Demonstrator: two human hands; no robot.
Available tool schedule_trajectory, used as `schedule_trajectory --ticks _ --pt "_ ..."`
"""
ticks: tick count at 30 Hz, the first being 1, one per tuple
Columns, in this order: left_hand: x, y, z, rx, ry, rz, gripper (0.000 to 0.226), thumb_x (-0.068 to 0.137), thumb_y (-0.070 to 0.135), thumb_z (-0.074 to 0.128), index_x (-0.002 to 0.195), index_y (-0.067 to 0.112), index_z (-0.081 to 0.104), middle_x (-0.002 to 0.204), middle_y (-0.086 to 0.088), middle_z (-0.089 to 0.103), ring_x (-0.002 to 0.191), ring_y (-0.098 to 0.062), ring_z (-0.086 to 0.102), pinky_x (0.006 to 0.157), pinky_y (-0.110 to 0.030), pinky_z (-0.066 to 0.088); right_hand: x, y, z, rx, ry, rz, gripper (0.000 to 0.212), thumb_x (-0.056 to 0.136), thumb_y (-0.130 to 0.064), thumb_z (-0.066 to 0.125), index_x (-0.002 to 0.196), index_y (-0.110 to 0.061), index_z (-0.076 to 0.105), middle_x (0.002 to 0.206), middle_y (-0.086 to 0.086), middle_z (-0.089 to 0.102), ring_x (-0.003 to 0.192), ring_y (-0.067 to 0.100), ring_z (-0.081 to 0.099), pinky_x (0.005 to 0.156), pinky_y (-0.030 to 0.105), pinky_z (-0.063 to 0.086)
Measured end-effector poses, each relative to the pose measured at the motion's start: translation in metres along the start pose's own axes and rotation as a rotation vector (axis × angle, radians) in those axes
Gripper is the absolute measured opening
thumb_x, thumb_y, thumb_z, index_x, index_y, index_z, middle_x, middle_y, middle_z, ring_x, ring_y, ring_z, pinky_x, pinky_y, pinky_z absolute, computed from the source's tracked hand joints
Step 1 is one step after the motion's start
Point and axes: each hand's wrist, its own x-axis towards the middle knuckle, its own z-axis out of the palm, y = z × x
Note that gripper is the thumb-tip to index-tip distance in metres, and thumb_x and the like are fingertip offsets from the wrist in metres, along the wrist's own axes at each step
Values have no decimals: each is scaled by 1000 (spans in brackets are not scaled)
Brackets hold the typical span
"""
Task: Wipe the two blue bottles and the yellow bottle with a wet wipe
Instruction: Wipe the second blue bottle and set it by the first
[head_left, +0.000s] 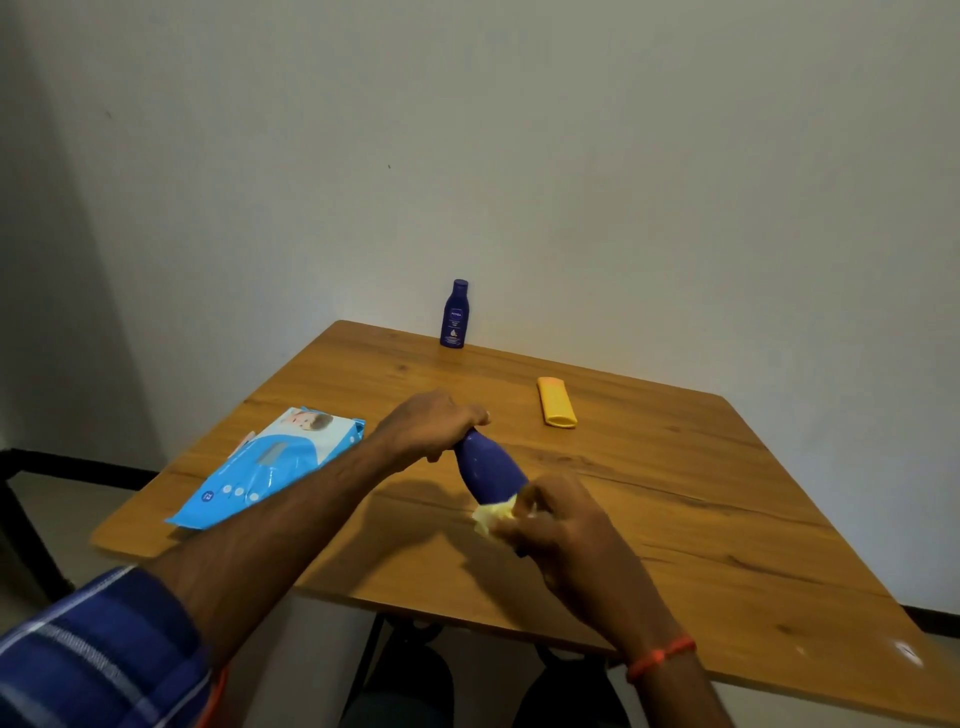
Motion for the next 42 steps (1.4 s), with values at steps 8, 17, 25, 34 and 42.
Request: schedule_trajectory --ticks 8,17,25,34,42 --pt "3 -3 -4 217 -56 55 24 101 36 46 106 20 62 80 3 60 62 -7 50 58 -22 39 -7 15 -1 128 222 130 27 76 -23 68 103 -28 68 105 -3 55 95 8 52 71 25 53" --pt "1 5 -3 214 -105 58 31 101 45 44 106 22 65 86 3 57 65 -9 49 56 -20 40 55 -19 -11 -3 263 -25 27 80 -30 70 107 -26 67 110 6 59 98 14 55 72 18 47" --pt "5 -9 -7 1 -28 -48 29 92 42 53 92 16 66 85 -4 66 72 -13 54 64 -27 43 -22 12 4 123 108 28 26 79 -26 73 102 -37 67 105 -8 53 94 5 51 69 22 51" --pt "4 -7 4 -9 43 11 19 99 31 49 89 20 61 80 3 61 70 -9 53 61 -22 39 -7 13 5 477 463 459 27 82 -10 74 98 -31 72 102 -14 63 100 1 58 74 14 50" --pt "-14 -17 11 -174 123 118 37 105 41 40 88 19 64 68 2 60 54 -5 55 60 -20 44 9 9 -8 1311 605 961 19 86 -11 69 102 -21 70 108 3 69 97 19 70 75 32 58"
